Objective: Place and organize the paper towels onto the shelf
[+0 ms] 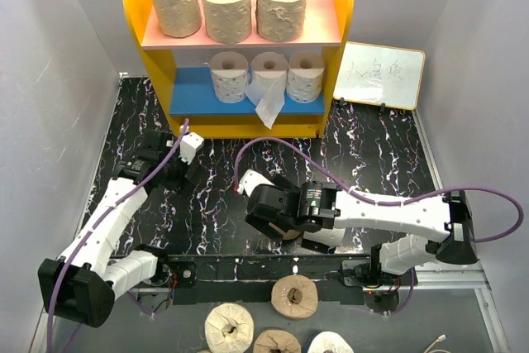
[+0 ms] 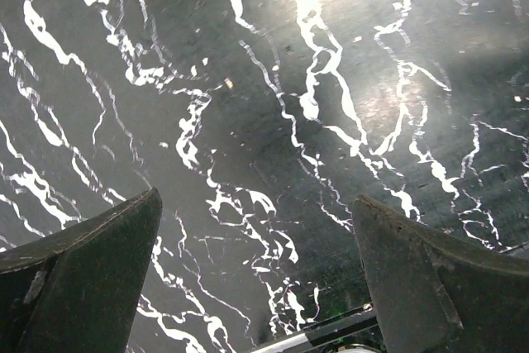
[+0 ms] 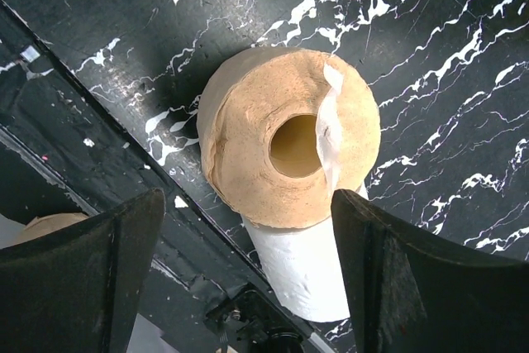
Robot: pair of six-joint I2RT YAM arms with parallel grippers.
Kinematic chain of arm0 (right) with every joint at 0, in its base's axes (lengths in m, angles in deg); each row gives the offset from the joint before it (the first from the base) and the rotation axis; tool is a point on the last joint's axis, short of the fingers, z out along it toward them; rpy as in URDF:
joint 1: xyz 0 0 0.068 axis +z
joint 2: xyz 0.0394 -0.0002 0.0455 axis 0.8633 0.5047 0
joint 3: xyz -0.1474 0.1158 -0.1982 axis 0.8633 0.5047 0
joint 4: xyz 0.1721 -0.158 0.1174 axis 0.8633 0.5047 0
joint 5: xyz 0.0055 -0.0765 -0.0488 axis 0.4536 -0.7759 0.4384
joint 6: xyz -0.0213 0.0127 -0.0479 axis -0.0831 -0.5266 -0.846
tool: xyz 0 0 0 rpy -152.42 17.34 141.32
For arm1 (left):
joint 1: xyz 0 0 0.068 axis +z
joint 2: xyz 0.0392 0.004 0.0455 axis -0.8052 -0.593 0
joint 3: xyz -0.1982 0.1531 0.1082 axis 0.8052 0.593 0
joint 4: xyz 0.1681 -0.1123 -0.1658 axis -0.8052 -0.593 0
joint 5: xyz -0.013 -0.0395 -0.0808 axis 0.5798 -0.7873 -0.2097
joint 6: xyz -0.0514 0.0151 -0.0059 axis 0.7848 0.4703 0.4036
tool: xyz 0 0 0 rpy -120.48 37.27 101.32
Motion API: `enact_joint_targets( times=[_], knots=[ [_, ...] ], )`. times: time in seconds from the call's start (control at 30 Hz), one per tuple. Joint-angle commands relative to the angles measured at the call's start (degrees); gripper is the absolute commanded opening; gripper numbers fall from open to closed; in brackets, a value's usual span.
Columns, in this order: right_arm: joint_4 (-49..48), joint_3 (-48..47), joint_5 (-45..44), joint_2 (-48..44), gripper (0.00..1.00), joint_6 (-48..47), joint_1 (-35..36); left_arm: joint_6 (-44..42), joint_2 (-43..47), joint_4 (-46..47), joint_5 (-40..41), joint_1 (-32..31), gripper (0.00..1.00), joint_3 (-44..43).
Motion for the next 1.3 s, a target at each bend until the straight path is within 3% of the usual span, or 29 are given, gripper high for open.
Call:
enact_joint_targets(
  times=[0.0, 0.47, 0.9, 1.27],
  knots=[
    [-0.1, -0.4, -0.5, 0.4, 0.79, -0.2, 0.7, 3.5, -1.2, -0.6, 3.2, 3.4, 0.99, -0.2],
    [-5.0, 5.2, 3.3, -0.1, 0.74, 2.0, 1.3, 2.7, -0.2, 0.4, 2.4, 9.8, 0.99, 0.7],
    [0.5, 1.6, -9.4, 9.2, 0.7, 4.1, 2.9, 1.0, 5.6, 0.7, 2.5, 11.1, 0.99, 5.8],
    [-0.5, 0.4, -9.4, 12.4, 0.71, 3.4, 3.4, 0.5, 3.8, 0.5, 1.6, 11.1, 0.99, 5.7]
  ],
)
